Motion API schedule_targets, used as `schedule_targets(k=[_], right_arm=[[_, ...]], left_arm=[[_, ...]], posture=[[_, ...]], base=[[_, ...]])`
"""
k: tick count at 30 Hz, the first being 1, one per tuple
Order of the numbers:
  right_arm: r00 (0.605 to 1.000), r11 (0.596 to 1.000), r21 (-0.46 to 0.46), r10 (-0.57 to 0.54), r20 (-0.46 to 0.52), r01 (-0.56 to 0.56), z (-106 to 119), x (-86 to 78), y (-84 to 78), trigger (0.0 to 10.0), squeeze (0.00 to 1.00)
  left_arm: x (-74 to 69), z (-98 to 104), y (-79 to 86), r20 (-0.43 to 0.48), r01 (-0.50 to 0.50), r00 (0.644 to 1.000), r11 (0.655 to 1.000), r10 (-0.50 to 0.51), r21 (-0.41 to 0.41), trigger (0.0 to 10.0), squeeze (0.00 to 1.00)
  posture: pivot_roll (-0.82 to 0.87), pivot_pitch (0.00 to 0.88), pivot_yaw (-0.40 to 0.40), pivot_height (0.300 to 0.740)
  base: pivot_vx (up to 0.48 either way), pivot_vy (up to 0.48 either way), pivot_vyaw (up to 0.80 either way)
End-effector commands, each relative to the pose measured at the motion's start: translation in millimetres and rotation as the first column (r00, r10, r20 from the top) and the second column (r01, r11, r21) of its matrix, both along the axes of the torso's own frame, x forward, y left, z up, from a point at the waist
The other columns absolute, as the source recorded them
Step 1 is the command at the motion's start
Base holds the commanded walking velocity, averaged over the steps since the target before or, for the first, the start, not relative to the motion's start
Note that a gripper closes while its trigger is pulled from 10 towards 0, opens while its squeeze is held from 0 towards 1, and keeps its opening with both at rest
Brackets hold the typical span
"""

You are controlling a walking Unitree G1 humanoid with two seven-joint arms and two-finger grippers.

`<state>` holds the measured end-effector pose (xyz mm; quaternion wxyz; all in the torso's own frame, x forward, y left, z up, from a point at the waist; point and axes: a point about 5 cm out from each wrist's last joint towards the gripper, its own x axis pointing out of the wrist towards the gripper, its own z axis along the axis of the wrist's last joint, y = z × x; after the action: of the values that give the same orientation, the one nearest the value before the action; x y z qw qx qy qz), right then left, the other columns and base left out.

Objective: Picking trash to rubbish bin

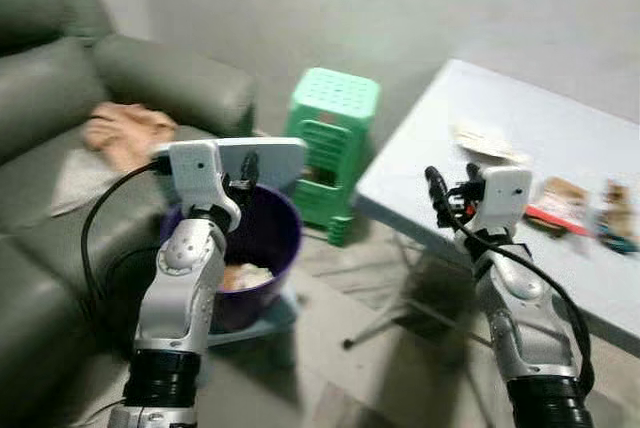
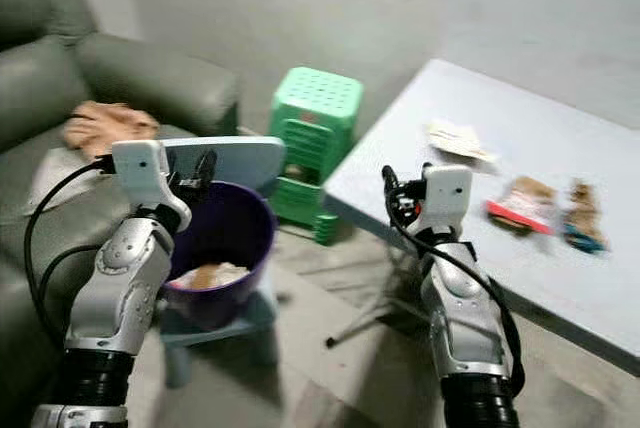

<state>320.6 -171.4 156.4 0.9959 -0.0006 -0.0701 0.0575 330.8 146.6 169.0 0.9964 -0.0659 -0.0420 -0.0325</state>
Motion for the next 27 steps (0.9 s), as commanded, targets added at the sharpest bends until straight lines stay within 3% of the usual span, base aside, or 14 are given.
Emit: schedule_targets(k=[1,12,16,18,27], right_arm=[[1.000,1.000,-0.009,-0.021,0.006,0.021,2,-1.7,-6.4,10.0,0.00],[1.000,1.000,-0.013,-0.021,0.000,0.021,2,-2.5,-7.1,10.0,0.00],[1.000,0.999,0.019,-0.026,-0.001,0.026,2,-3.7,-7.4,10.0,0.00],[1.000,0.999,0.032,-0.017,-0.002,0.017,3,-4.3,-6.5,10.0,0.00],[0.999,1.000,0.000,-0.027,-0.021,0.027,-1,-8.1,-8.1,10.0,0.00]], left_arm=[[0.6,1,-6.5,0.005,0.023,1.000,1.000,-0.023,-0.006,10.0,0.00],[0.1,0,-7.0,-0.001,0.021,1.000,1.000,-0.021,-0.011,10.0,0.00],[1.9,-3,-5.6,-0.038,-0.016,0.999,0.997,0.014,-0.070,10.0,0.00],[3.6,-4,-3.5,-0.063,-0.053,0.997,0.997,0.050,-0.053,10.0,0.00],[3.4,-9,-6.2,-0.115,-0.025,0.993,0.997,0.017,-0.068,10.0,0.00]], posture=[[0.11,0.000,-0.126,0.740],[0.11,0.000,-0.128,0.740],[0.11,0.000,-0.128,0.740],[0.10,0.000,-0.128,0.740],[0.10,0.000,-0.125,0.740]], base=[[0.000,-0.270,-0.72],[0.000,-0.212,-0.71],[0.000,0.000,-0.55],[0.000,0.000,0.00],[0.000,0.000,0.00]])
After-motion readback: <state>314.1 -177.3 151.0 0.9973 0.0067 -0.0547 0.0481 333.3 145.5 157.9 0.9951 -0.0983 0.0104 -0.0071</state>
